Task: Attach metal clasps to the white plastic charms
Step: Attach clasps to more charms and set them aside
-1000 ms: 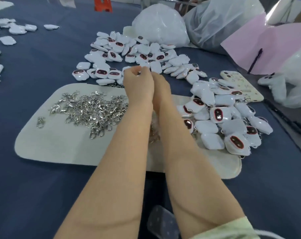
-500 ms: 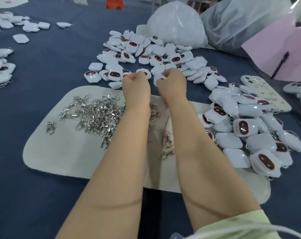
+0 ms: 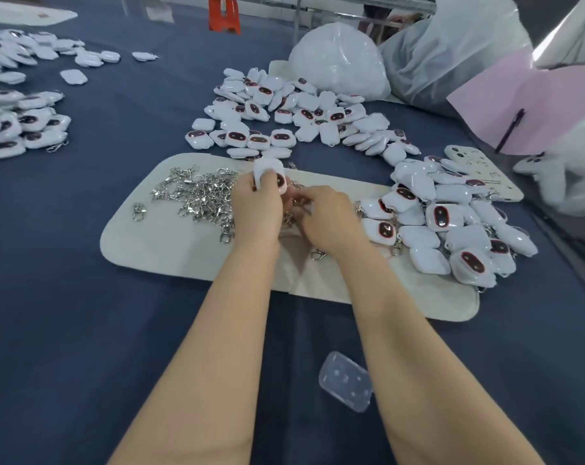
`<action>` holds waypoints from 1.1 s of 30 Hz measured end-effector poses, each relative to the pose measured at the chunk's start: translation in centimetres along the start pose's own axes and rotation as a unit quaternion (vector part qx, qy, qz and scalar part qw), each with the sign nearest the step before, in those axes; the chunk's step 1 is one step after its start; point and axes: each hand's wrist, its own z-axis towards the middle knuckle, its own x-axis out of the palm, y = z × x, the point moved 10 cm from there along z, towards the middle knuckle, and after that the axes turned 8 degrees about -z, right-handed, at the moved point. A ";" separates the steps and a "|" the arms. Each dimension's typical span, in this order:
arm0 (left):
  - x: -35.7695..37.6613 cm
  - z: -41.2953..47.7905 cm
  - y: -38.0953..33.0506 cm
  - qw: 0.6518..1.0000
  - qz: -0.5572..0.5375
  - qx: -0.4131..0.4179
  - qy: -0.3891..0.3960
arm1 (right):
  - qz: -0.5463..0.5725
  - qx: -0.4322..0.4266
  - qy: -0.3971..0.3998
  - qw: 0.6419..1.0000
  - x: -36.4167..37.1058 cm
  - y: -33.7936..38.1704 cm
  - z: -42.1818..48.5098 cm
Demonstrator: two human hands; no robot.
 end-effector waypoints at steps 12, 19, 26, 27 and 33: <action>-0.6 -0.6 -1.3 0.996 -0.013 0.083 0.001 | 0.234 0.068 -0.133 0.961 -1.8 -2.2 -0.3; 0.2 -0.5 -1.6 0.984 0.124 0.129 0.015 | 0.300 0.042 -0.152 0.941 -3.0 -2.1 -0.4; 1.1 -0.6 -2.1 0.967 0.197 0.160 0.039 | 0.367 0.033 -0.150 0.918 -3.4 -1.8 -0.6; 1.4 -0.6 -2.1 0.965 0.203 0.160 0.051 | 0.367 0.027 -0.151 0.917 -3.5 -1.6 -0.6; 2.1 -0.8 -2.1 0.951 0.237 0.180 0.086 | 0.362 0.011 -0.144 0.921 -3.6 -1.0 -0.6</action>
